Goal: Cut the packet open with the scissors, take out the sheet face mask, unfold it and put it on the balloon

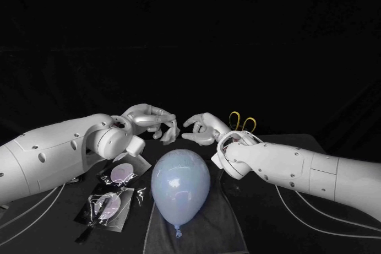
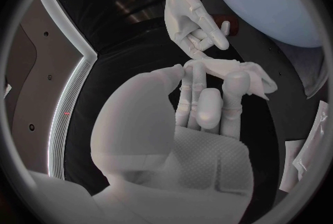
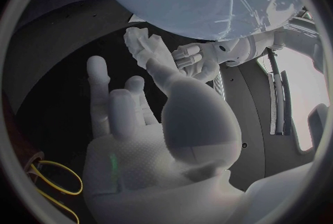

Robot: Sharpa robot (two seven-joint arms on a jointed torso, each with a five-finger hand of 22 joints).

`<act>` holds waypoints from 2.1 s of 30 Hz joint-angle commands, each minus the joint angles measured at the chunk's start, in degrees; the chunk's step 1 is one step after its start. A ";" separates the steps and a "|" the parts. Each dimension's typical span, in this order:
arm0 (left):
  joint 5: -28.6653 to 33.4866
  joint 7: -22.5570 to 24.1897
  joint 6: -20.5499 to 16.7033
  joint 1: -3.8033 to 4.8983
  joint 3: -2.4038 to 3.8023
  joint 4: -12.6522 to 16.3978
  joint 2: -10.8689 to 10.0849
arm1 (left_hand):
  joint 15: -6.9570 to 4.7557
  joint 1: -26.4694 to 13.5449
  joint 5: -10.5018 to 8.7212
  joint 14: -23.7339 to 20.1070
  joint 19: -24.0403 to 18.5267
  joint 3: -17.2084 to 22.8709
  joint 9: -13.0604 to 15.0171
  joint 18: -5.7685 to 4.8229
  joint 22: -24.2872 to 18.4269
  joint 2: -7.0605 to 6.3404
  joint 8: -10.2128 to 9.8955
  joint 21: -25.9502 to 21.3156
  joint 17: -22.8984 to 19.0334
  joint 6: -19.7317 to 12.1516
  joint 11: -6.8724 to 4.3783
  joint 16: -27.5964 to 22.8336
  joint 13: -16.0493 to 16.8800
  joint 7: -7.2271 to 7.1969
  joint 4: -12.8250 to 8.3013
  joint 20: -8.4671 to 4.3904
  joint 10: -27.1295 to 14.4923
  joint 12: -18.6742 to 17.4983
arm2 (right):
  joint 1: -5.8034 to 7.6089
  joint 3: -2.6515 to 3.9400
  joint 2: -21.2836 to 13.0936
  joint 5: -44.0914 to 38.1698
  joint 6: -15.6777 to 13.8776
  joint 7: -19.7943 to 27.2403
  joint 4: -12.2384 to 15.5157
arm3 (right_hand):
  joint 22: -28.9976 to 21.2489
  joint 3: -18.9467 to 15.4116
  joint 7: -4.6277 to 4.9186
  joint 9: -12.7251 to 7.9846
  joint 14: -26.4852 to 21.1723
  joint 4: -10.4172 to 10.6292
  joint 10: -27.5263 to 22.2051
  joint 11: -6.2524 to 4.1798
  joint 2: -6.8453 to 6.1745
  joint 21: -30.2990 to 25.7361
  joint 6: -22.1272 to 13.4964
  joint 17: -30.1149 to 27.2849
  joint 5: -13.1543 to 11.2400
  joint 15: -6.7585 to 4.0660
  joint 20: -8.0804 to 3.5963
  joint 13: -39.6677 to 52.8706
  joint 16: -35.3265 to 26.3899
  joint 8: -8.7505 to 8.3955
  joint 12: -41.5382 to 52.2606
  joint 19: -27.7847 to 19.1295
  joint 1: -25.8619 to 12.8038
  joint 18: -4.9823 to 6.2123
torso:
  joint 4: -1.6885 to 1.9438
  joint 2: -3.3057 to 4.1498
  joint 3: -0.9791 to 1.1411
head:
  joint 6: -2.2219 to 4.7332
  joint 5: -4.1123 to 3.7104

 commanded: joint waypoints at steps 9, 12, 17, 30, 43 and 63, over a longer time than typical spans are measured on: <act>-0.86 1.13 3.93 0.02 0.08 1.16 0.14 | 0.06 0.63 0.21 0.34 0.58 1.02 1.56 0.40 0.14 -0.15 0.15 0.37 0.14 0.36 -0.19 0.06 -0.08 -0.18 -0.72 -0.06 0.70 0.27 | -0.07 -0.01 1.09 -0.31 3.16 0.79 -1.05 | 0.26 -0.32 0.91 0.17 -0.07 -0.07 0.76 -0.09 0.77 0.84 0.87 0.50 0.22 -0.02 0.18 0.71 0.40 0.53 1.41 0.26 1.06 1.11 | -0.07 -0.03 0.03 | 0.13 -0.13; -0.92 1.13 4.08 0.02 0.08 1.20 0.17 | 0.06 0.65 0.20 0.34 0.50 1.06 1.61 0.43 0.03 -0.17 0.15 0.30 0.13 0.35 -0.19 0.06 -0.09 -0.17 -0.76 -0.06 0.70 0.26 | -0.08 -0.03 1.31 -0.61 3.34 0.71 -1.13 | 0.43 -0.48 0.76 0.22 0.06 -0.02 1.18 -0.20 0.84 1.41 1.21 0.71 0.22 -0.09 0.17 0.96 0.60 0.72 1.89 0.55 1.07 1.06 | -0.03 -0.02 0.02 | 0.19 -0.21; -0.95 1.11 4.35 0.02 0.08 1.31 0.17 | 0.06 0.65 0.20 0.34 0.50 1.06 1.61 0.43 0.03 -0.17 0.15 0.30 0.13 0.35 -0.19 0.06 -0.09 -0.17 -0.76 -0.06 0.70 0.26 | -0.08 -0.05 1.23 -0.85 3.00 0.86 -1.31 | 1.29 0.03 -0.18 0.52 0.96 -0.10 3.63 -1.02 2.17 4.40 3.62 1.98 0.23 -0.71 -0.15 2.49 1.49 1.89 4.00 2.13 1.99 0.80 | -0.01 -0.01 -0.02 | 0.16 -0.13; -1.00 1.13 4.62 0.01 0.08 1.43 0.07 | 0.06 0.65 0.20 0.34 0.50 1.06 1.61 0.43 0.03 -0.17 0.15 0.30 0.13 0.35 -0.19 0.06 -0.09 -0.17 -0.76 -0.06 0.70 0.26 | -0.12 -0.06 0.64 -2.40 3.18 1.94 -0.81 | 5.42 2.36 -4.43 3.76 5.68 -1.47 15.15 -4.90 7.23 17.84 11.21 8.79 0.24 -4.23 -3.41 9.37 4.83 9.77 10.67 8.97 4.39 -1.11 | -0.02 -0.01 -0.01 | -0.01 -0.20; -2.06 1.32 2.43 0.01 0.08 0.32 -0.28 | 0.13 0.44 0.20 0.08 0.38 1.19 1.91 0.45 -0.10 -0.22 0.06 0.21 -0.43 0.15 -0.05 -0.02 -0.18 -0.07 -0.66 -0.08 0.62 0.16 | -0.06 0.10 -2.77 -2.49 0.57 2.71 2.28 | 7.04 3.63 -5.10 4.86 7.63 -2.02 20.52 -5.61 7.23 24.20 11.34 12.71 0.25 -4.94 -4.16 14.07 6.38 12.40 14.47 11.82 3.35 -2.11 | -0.04 -0.06 0.02 | -0.14 -0.04; -6.38 7.21 -5.19 -0.32 0.06 -2.41 0.20 | 2.32 0.65 0.17 -10.01 -9.94 -1.46 2.96 2.54 -11.37 1.01 -3.53 -8.91 -15.15 -5.30 2.37 -3.33 -0.79 2.39 -0.79 1.45 -5.16 -1.06 | 4.24 0.86 -4.78 -0.85 6.31 -7.94 3.20 | 7.30 4.69 -5.10 4.98 8.00 -2.36 20.97 -5.69 7.27 25.40 11.24 13.43 0.25 -5.08 -4.36 14.50 6.67 12.98 14.78 12.44 2.98 -2.29 | -0.07 -0.20 -0.13 | 0.66 -0.89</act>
